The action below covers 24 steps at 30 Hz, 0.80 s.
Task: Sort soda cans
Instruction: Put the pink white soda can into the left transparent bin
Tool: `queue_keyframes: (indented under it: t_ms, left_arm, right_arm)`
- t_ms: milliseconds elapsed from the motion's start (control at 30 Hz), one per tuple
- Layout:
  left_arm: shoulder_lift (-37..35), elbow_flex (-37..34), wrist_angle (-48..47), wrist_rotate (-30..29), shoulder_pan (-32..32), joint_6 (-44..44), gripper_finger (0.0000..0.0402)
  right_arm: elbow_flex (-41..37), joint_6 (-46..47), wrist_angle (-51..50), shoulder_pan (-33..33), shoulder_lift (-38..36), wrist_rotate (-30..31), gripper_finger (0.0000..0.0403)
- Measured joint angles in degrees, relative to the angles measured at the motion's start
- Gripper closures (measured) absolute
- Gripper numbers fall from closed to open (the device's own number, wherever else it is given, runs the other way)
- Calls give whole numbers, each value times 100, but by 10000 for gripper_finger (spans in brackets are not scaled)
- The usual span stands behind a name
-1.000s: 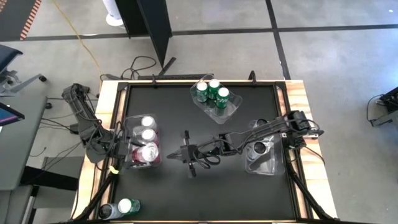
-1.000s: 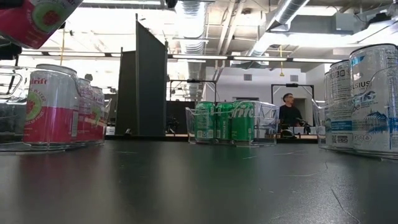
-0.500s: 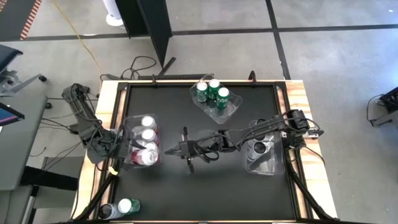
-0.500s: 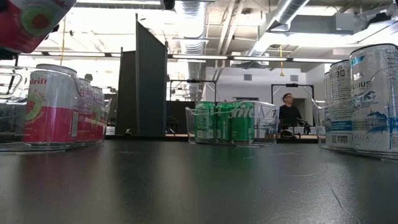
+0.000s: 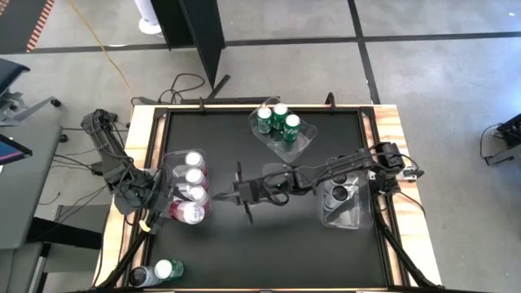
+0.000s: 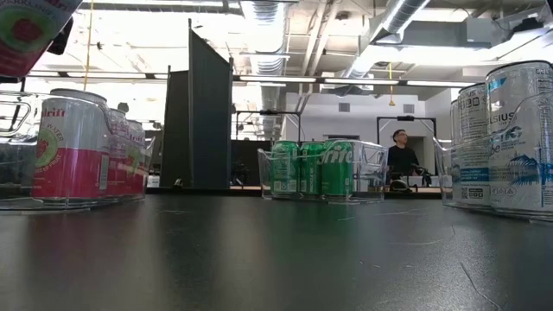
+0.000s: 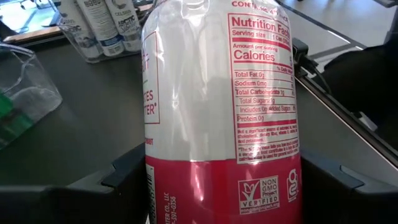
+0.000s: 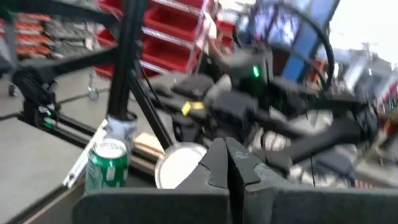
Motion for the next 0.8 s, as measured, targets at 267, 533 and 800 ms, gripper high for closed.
queue_keyframes:
  t_ms: [267,533,800]
  left_arm:
    - [0,0,0,119,2,2,114]
    - [2,0,-2,219,-1,-10,114]
    - [2,0,-7,393,-1,-10,114]
  right_arm:
    - [104,0,339,-87,0,-431,397]
    - [731,18,-203,-121,-9,-664,397]
    - [811,14,-422,-124,-4,-771,397]
